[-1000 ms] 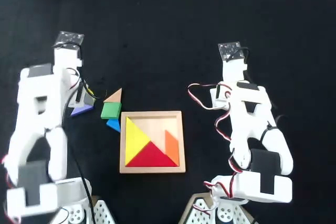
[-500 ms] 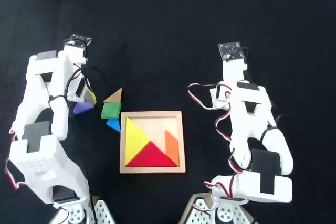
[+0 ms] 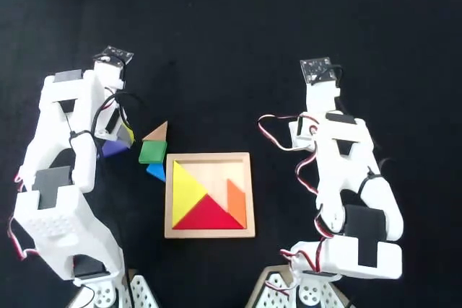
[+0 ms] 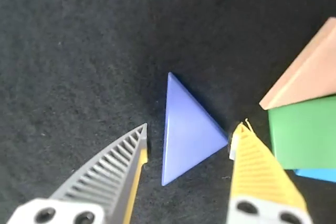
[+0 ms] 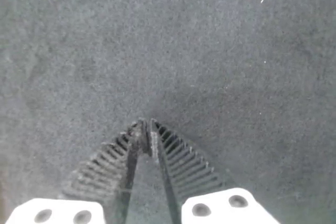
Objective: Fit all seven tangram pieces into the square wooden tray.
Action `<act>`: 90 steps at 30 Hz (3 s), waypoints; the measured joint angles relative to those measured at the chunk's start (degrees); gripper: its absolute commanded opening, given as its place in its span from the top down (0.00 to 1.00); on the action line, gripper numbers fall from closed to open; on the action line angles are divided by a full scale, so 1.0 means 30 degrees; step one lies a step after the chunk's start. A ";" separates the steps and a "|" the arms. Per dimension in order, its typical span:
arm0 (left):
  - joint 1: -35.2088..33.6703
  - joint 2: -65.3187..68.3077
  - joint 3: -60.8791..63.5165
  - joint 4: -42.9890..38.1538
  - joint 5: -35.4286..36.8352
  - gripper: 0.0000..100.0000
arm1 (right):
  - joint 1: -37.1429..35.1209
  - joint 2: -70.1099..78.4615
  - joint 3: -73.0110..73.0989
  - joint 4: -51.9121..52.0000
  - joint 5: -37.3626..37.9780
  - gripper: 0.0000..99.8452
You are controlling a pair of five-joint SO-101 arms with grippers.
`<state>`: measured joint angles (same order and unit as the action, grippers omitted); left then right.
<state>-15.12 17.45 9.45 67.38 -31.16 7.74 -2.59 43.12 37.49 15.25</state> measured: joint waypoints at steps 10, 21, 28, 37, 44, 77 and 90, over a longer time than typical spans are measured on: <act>0.0205 0.0000 0.0000 0.0176 -0.0762 0.70 | -0.0029 0.0000 0.0000 0.0000 0.0000 0.99; 0.0176 0.0000 0.0029 -0.0088 -0.2432 0.70 | -0.0059 0.0000 0.0000 0.0000 0.0000 0.99; -0.0147 0.0000 0.1231 -0.1758 -0.2667 0.70 | -0.0059 0.0000 0.0000 0.0000 0.0000 0.99; -0.0147 0.0088 0.1289 -0.1846 -0.2725 0.70 | -0.0059 0.0000 0.0000 0.0000 0.0000 0.99; -0.0176 0.1612 0.0176 -0.1319 -0.3194 0.70 | -0.0059 0.0000 0.0000 0.0000 0.0000 0.99; 0.0850 0.2667 -0.1436 -0.0029 -0.2403 0.90 | -0.0059 0.0000 0.0000 0.0000 0.0000 0.99; 0.0293 0.2081 -0.2608 0.1495 -0.6007 0.72 | -0.0059 0.0000 0.0000 0.0000 0.0000 0.99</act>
<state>-14.24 23.69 1.63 71.87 -49.19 7.56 -2.59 43.12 37.49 15.25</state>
